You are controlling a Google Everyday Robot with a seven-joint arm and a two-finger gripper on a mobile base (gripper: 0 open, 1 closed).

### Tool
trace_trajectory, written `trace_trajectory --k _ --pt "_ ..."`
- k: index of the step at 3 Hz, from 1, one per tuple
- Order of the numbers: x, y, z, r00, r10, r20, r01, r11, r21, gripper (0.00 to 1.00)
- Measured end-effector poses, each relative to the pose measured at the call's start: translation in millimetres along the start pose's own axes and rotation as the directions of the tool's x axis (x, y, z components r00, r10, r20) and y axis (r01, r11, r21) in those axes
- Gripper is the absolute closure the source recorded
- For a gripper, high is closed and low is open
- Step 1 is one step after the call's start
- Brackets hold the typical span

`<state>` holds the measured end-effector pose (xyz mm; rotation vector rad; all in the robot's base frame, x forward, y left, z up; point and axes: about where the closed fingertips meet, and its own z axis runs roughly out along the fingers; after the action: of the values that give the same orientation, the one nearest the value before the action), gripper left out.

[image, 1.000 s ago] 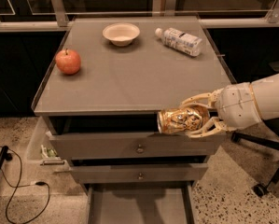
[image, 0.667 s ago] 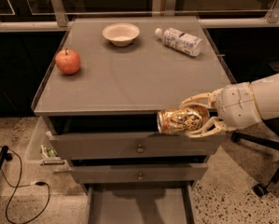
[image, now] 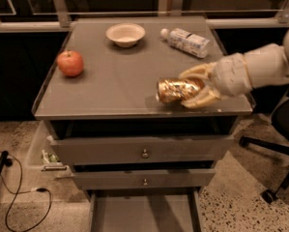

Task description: Pick orange can from bottom drawer and place on counter

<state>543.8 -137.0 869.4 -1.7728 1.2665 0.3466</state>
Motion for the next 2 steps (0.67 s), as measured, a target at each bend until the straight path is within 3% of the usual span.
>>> trace_trajectory --k 1,2 --pt "3.5 -51.6 12.1 0.996 0.064 0.058 -0.065 0.9977 0.019 1.0" --pt "7.0 -80.5 16.8 0.984 0.155 0.091 -0.161 0.9849 0.064 1.0"
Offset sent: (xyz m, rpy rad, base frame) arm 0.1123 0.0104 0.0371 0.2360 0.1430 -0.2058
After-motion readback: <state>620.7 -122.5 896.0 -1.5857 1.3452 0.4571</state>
